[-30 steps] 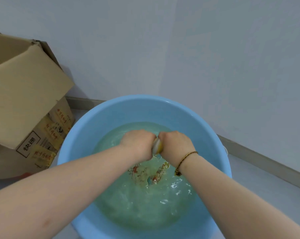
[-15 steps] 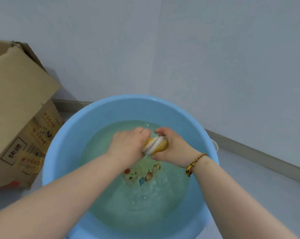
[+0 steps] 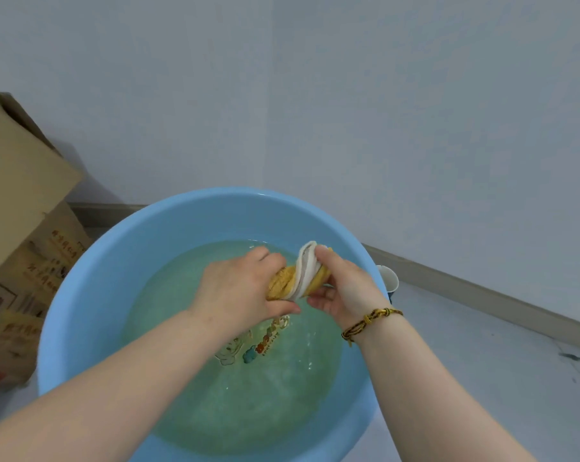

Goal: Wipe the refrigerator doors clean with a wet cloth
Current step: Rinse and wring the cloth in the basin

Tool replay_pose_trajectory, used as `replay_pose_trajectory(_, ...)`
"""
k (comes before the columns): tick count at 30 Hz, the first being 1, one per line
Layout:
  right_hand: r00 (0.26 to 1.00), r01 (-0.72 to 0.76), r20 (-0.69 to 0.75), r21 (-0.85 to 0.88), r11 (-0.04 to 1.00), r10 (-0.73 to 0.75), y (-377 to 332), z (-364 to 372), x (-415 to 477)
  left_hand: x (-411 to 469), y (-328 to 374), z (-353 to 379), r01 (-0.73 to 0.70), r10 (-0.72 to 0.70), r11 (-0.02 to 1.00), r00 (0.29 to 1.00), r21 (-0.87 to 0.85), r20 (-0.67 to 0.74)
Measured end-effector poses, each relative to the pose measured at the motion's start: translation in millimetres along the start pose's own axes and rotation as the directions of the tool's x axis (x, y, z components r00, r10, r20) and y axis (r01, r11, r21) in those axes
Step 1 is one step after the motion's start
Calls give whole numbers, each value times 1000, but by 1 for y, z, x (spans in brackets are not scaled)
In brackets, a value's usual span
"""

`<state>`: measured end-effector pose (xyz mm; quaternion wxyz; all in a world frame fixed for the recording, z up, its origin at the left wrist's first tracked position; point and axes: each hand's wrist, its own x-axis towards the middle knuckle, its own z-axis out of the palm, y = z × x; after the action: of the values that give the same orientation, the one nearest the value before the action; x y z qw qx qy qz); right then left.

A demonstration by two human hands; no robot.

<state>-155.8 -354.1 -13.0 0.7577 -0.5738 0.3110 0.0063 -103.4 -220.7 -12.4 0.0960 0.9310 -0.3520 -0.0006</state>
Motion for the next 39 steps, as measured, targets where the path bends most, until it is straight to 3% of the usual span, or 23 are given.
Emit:
replay_pose_trajectory(3,987,136,80,80,987,-142,-2,-6,0,1,-3,-1,91,-63,955,993,-284,104)
replay_pose_trajectory(6,959,216,151,163,963,-241,-4,-11,-2,3,-7,-1,204,-59,749,968,-630,242)
replay_pose_trajectory(11,924,326,148,177,929,-353,-10,-14,-7,9,7,-9,155,-142,789,987,-595,68)
replay_pose_trajectory(13,914,341,160,191,921,-372,-12,-16,-9,10,13,-15,139,-174,646,984,-751,33)
replay_pose_trajectory(15,913,328,179,213,920,-367,-13,-20,-11,12,16,-20,157,-169,459,982,-875,88)
replay_pose_trajectory(17,912,320,192,223,921,-363,-13,-25,-14,15,16,-21,119,-152,403,986,-908,62)
replay_pose_trajectory(22,930,349,58,170,921,-363,-16,-27,-17,16,30,-20,49,-23,524,999,-850,44)
replay_pose_trajectory(25,931,362,2,113,926,-364,-18,-30,-16,18,37,-13,37,-45,567,999,-823,14)
replay_pose_trajectory(29,931,355,37,121,927,-362,-21,-41,-17,25,38,-13,92,-58,383,995,-919,75)
replay_pose_trajectory(32,926,334,132,147,931,-353,-23,-50,-21,31,39,-14,89,-110,350,993,-933,53)
replay_pose_trajectory(34,927,284,232,76,956,-294,-25,-58,-28,36,40,-16,95,-156,347,987,-933,42)
replay_pose_trajectory(36,934,224,299,-65,972,-195,-26,-67,-34,41,40,-19,94,-144,418,989,-904,36)
replay_pose_trajectory(39,966,143,241,-211,967,-90,-29,-82,-34,46,46,-18,50,-33,572,999,-818,38)
